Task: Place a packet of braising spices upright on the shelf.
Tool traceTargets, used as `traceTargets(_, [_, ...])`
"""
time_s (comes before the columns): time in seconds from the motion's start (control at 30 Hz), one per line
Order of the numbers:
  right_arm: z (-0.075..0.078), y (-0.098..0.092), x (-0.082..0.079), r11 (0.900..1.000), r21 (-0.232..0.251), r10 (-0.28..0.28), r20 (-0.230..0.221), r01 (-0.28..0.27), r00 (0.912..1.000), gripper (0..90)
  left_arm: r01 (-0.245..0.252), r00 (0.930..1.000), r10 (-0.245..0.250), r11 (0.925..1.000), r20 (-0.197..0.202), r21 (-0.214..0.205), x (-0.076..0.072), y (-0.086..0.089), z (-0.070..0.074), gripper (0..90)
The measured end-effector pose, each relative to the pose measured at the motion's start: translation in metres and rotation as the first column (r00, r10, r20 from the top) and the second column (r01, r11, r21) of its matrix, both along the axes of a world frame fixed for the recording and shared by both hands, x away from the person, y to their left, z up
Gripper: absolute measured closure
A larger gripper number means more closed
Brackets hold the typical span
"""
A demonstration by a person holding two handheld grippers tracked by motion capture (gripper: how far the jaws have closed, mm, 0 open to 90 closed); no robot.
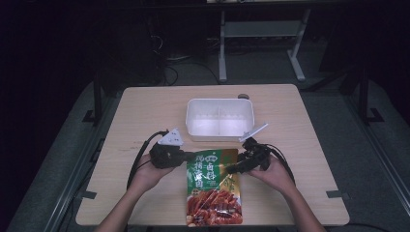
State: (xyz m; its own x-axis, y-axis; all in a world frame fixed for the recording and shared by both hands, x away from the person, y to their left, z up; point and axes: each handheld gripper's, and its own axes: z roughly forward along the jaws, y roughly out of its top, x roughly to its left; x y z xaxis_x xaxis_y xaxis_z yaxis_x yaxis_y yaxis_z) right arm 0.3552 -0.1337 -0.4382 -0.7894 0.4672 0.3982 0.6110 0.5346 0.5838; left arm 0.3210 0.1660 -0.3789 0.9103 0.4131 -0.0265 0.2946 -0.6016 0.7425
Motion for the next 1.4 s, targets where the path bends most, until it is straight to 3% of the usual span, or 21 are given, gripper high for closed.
traceTargets(0.13, [-0.005, 0.009, 0.009, 0.9995, 0.018, 0.028, -0.036, -0.027, 0.999, 35.3, 0.007, 0.9999, -0.007, 1.0, 0.013, -0.003, -0.003, -0.001, 0.003, 90.0])
traceTargets(0.23, [-0.009, 0.013, 0.012, 0.9973, 0.048, 0.059, -0.062, -0.056, 0.9964, 45.2, 0.007, 0.9998, -0.007, 1.0, 0.018, 0.002, -0.004, -0.001, 0.005, 90.0])
traceTargets(0.43, [-0.009, 0.009, 0.013, 0.9939, 0.076, 0.085, -0.071, -0.079, 0.9939, 67.4, -0.018, 0.9998, 0.018, 0.9998, 0.007, -0.005, 0.001, 0.005, 0.003, 90.0])
traceTargets(0.63, [-0.004, 0.009, 0.01, 0.9912, 0.072, 0.115, -0.053, -0.111, 0.992, 87.5, -0.033, 0.9995, 0.032, 0.9994, 0.002, 0.007, 0.003, 0.006, -0.001, 90.0])
traceTargets(0.8, [0.003, 0.01, 0.007, 0.9904, 0.062, 0.127, -0.045, -0.124, 0.9909, 89.4, -0.054, 0.9985, 0.055, 0.9983, -0.008, 0.021, 0.006, 0.01, -0.005, 87.9])
traceTargets(1.07, [0.013, 0.005, -0.001, 0.9925, 0.027, 0.12, -0.037, -0.119, 0.992, 89.6, -0.088, 0.996, 0.088, 0.9961, -0.014, 0.009, 0.005, 0.023, -0.009, 74.3])
traceTargets(1.4, [0.026, -0.01, -0.009, 0.9958, 0.045, 0.081, -0.027, -0.08, 0.9963, 89.6, -0.123, 0.9924, 0.123, 0.9917, 0.005, 0.036, -0.005, 0.044, -0.014, 66.3])
